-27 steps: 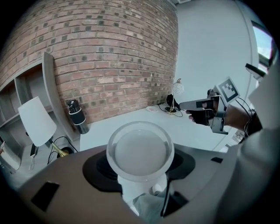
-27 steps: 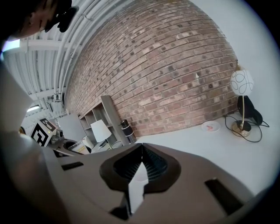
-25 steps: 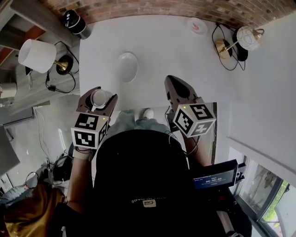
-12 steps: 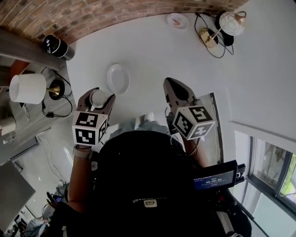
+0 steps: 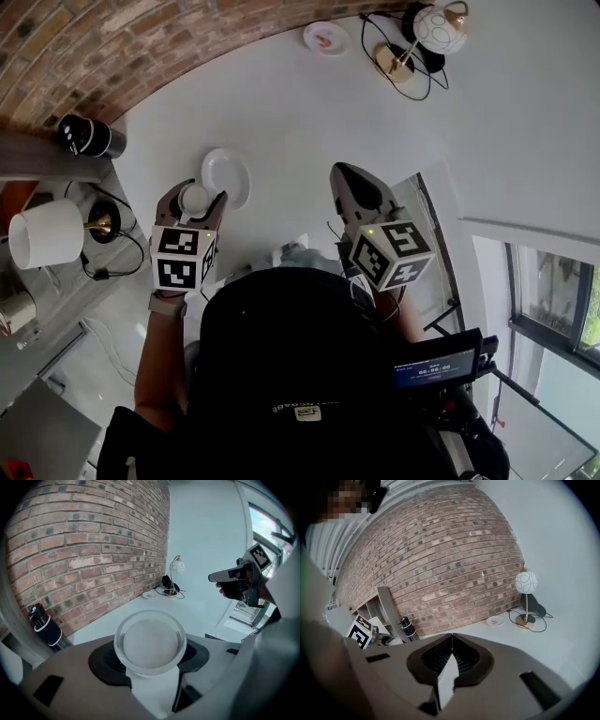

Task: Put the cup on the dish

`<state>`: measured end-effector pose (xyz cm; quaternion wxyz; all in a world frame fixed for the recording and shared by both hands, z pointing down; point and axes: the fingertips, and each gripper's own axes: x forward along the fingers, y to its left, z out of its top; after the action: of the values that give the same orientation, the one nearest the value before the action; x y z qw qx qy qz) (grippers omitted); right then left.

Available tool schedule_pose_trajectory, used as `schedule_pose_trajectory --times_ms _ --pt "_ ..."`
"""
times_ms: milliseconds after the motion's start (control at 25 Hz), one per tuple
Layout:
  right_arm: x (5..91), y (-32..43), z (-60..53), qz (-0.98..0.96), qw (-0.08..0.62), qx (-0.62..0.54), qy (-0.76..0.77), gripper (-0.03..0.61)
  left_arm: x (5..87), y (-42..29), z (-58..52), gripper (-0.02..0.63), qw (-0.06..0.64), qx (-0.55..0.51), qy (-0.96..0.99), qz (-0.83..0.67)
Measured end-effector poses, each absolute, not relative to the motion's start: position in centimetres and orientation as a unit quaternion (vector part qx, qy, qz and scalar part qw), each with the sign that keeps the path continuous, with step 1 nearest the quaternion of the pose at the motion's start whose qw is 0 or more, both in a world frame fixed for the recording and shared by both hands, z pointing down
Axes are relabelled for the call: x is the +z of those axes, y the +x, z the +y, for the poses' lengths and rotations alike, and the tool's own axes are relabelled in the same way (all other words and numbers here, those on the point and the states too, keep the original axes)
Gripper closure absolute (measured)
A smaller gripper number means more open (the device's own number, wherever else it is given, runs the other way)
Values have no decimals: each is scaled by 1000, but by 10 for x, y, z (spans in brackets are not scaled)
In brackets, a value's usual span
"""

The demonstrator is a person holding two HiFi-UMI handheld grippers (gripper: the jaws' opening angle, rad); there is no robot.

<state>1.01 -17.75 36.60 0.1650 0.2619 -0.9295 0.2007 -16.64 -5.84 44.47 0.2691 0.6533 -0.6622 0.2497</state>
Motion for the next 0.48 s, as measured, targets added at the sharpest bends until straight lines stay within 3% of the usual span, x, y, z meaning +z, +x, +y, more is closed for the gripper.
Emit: schedule_pose_trajectory --times_ms 480 --pt "371 13 -166 -910 179 195 320 574 500 -192 -73 354 255 248 672 -650"
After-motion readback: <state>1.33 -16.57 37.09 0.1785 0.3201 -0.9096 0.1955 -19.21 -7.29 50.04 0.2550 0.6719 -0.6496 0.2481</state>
